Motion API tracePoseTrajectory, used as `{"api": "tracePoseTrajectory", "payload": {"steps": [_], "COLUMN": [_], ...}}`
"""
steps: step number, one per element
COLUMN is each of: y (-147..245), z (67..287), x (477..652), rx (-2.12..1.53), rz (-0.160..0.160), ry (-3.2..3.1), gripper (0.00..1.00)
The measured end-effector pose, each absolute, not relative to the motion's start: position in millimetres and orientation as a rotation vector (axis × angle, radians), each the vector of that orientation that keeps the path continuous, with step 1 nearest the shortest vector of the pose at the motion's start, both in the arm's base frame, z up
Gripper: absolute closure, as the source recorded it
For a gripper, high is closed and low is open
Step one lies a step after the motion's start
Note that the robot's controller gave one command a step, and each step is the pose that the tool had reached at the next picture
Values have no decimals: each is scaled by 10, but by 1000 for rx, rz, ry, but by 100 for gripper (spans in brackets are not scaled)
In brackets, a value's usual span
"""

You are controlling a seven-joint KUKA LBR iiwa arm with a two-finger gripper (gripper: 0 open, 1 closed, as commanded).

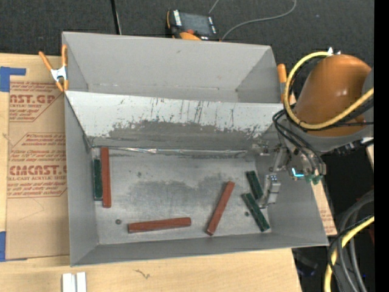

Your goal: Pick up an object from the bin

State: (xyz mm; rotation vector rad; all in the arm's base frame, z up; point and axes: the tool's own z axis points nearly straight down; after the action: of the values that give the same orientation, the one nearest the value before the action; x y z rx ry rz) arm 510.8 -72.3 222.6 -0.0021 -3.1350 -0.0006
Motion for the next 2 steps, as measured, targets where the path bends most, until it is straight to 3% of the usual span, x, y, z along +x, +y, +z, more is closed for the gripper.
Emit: {"api": "tracePoseTrajectory", "payload": {"steps": [1, 2], "y": [-229, -236], "z": [834, 857], "x": [4892, 4900], "rx": [425, 423], "rz": [-3, 0], "ry": [-3111, -3113], "gripper": [0, 100]}}
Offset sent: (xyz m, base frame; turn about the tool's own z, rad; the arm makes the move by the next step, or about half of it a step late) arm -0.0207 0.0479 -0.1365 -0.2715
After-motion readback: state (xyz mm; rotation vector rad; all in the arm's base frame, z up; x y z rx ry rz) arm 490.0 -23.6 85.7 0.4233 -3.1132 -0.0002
